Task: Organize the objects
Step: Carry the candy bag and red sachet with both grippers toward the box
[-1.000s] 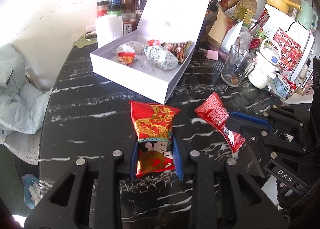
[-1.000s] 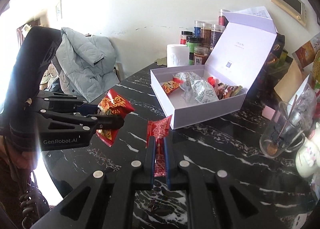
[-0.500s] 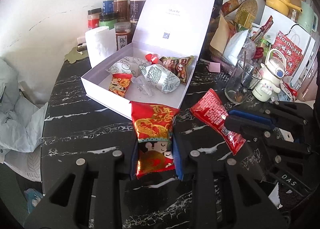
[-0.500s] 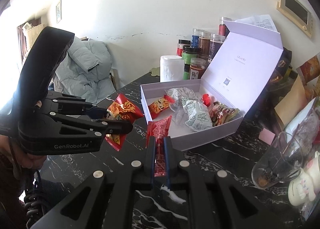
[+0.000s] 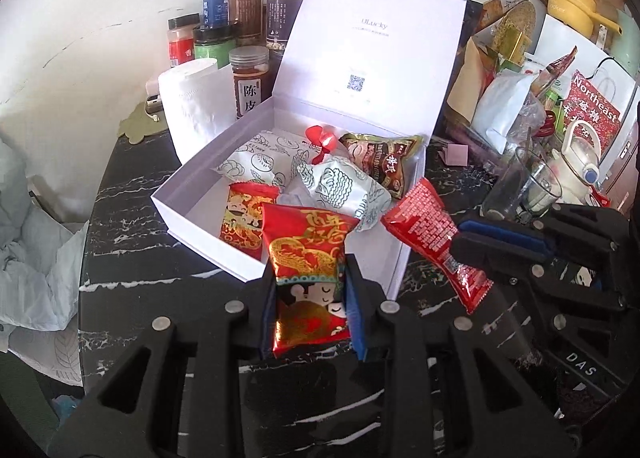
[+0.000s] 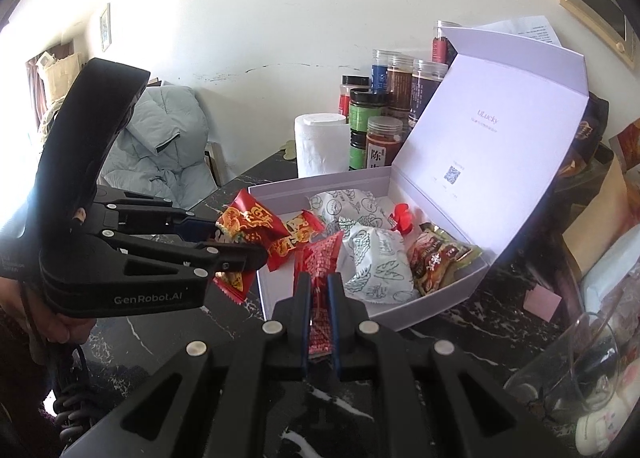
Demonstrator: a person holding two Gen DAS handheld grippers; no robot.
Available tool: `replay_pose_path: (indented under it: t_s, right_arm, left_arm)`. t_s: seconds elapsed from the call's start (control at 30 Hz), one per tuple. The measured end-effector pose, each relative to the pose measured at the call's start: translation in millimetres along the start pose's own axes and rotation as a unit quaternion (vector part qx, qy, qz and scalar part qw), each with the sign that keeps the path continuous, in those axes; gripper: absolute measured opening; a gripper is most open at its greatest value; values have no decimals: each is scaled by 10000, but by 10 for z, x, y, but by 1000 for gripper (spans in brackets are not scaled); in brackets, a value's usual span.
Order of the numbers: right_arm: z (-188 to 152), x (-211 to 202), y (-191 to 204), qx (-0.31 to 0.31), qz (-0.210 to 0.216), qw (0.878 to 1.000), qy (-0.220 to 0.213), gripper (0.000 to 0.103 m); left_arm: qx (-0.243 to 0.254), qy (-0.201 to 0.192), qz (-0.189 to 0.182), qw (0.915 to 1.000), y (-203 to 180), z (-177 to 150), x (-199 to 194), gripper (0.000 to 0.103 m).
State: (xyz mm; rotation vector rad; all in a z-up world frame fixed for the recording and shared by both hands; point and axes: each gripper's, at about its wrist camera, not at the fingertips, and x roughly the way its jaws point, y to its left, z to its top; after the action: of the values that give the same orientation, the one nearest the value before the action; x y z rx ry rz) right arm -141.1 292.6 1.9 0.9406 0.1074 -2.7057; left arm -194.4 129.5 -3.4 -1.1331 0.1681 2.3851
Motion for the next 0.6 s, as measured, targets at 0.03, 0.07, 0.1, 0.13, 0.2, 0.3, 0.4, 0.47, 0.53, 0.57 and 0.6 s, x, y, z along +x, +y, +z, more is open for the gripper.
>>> replay_pose_path:
  t_s: [0.03, 0.07, 0.1, 0.13, 0.2, 0.3, 0.4, 0.47, 0.53, 0.57, 0.6]
  right_arm:
    - [30, 34, -24, -7, -13, 10000, -3, 7]
    - [59, 62, -49, -15, -22, 10000, -8, 7]
    - [94, 96, -78, -21, -36, 10000, -16, 7]
    - [127, 127, -108, -24, -50, 10000, -23, 7]
    - [191, 190, -166, -27, -63, 10000, -39, 7]
    - [277, 273, -249, -4, -91, 9999, -94, 7]
    - [358, 342, -352, 101, -104, 9998, -161, 7]
    - [411, 381, -412, 155, -139, 9996, -203, 7]
    - [470, 423, -464, 173, -187, 9994, -237, 7]
    - [496, 445, -486, 184, -203, 9993, -252, 7]
    - [524, 472, -505, 187, -210, 9993, -267, 7]
  left_arm:
    - [1, -1, -4, 10000, 11, 30, 31, 28]
    - [3, -3, -11, 10000, 22, 63, 67, 28]
    - [5, -5, -15, 10000, 30, 92, 93, 28]
    - [10, -5, -23, 10000, 39, 125, 124, 28]
    - [29, -1, -33, 10000, 58, 184, 185, 28]
    - [69, 0, -32, 10000, 78, 275, 272, 28]
    - [50, -3, -53, 10000, 107, 371, 361, 28]
    - [-50, 27, -152, 9999, 131, 447, 428, 28]
    - [-65, -4, -193, 9998, 140, 522, 486, 28]
    - [-50, -25, -170, 9998, 138, 551, 509, 28]
    - [-30, -34, -174, 9998, 139, 579, 536, 28]
